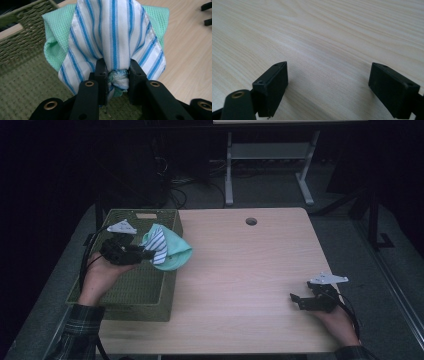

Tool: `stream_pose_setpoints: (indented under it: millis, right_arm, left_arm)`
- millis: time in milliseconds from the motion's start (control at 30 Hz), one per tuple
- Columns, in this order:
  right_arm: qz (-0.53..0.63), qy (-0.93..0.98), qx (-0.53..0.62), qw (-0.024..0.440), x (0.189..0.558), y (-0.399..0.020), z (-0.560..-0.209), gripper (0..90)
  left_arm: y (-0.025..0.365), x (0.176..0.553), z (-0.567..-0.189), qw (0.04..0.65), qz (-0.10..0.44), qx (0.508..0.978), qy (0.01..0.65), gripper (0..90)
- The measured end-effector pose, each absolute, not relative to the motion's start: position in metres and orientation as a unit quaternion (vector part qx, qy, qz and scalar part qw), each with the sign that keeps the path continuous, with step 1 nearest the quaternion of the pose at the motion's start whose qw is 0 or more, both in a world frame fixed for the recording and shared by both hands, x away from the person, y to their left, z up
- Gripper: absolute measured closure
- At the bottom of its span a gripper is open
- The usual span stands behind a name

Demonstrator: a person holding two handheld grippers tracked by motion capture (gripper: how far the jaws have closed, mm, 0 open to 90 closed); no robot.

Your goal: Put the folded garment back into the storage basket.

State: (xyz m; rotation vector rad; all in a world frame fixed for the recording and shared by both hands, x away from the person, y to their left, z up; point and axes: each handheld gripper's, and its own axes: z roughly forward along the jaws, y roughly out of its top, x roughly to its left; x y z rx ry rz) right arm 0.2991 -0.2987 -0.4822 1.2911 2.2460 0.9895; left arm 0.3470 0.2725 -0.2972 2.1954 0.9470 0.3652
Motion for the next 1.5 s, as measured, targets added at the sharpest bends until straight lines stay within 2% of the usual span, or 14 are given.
stream_pose_setpoints:
  millis: [533, 1500]
  right_arm:
    - [0.35, 0.796, 0.459, 0.183, 0.299, -0.299, -0.482, 15.4]
    - [0.35, 0.796, 0.459, 0.183, 0.299, -0.299, -0.482, 15.4]
  left_arm:
    - [0.305, 0.343, -0.303, 0.343, 0.167, 0.828, 0.412, 72.9]
    - [0.33, 0.354, -0.353, 0.302, 0.166, 0.816, 0.464, 72.8]
